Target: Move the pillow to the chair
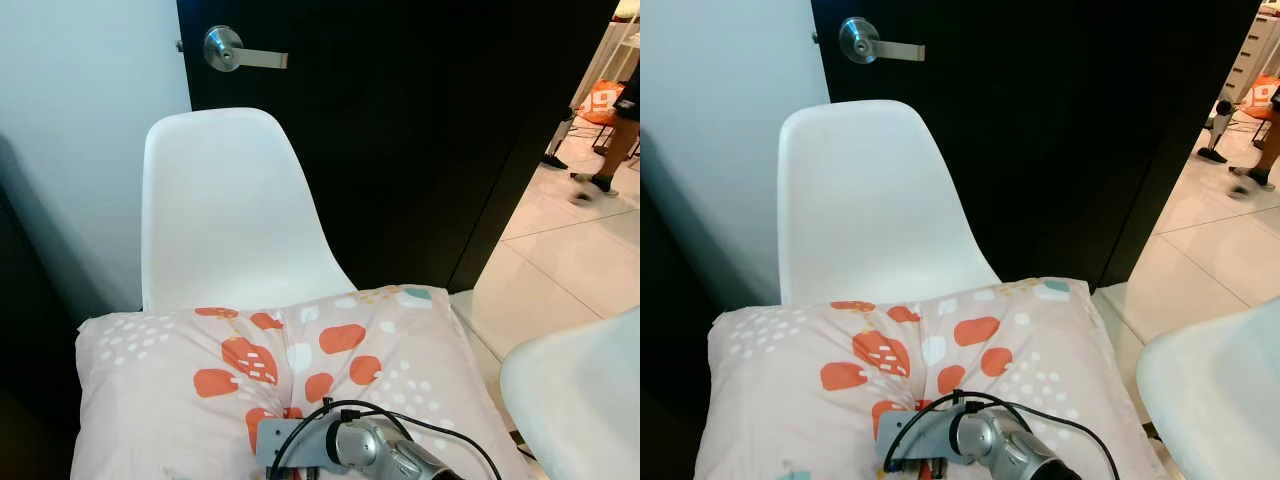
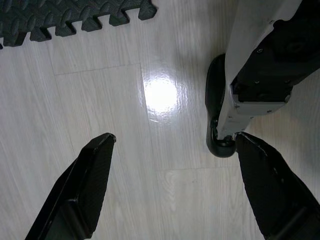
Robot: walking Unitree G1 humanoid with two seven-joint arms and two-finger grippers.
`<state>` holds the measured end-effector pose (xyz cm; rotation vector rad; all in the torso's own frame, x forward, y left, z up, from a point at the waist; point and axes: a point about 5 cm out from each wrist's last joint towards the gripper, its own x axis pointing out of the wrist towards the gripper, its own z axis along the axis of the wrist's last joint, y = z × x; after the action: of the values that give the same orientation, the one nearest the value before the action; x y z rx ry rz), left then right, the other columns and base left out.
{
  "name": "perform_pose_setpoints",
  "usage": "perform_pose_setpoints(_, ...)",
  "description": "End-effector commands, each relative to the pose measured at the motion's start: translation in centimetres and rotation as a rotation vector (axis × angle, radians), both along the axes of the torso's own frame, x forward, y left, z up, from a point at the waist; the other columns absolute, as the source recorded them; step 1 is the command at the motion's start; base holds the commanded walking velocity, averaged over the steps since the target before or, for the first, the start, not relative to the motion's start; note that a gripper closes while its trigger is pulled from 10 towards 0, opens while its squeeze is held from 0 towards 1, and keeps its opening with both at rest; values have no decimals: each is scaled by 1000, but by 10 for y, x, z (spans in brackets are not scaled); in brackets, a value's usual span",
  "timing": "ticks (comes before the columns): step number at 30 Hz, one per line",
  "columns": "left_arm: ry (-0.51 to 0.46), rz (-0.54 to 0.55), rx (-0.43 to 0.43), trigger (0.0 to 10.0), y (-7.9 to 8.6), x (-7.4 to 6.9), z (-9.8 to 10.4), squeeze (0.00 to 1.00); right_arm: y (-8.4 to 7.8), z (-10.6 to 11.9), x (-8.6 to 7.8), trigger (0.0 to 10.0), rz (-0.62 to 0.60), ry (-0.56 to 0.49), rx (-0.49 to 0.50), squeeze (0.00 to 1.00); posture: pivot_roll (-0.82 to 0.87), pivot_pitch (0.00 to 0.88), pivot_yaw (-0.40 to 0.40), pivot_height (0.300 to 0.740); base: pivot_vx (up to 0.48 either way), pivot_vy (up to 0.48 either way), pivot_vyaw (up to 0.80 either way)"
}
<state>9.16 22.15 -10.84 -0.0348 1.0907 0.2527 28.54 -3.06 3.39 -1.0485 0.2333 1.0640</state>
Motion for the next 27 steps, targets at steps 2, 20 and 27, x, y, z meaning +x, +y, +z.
perform_pose_setpoints(2,9,-58,-60,10000,-21,1,-4,0,9,10,7,0,-76,-24,154,0,129,120,-114,536,0,0,0)
perform_pose_setpoints(20,5,-66,-63,10000,-23,5,-3,0,74,114,38,0,-41,-356,615,0,133,123,-109,536,0,0,0)
perform_pose_setpoints(27,7,-64,-64,10000,-23,4,-3,0,80,121,45,2471,-57,-515,539,0,136,123,-112,536,0,0,0)
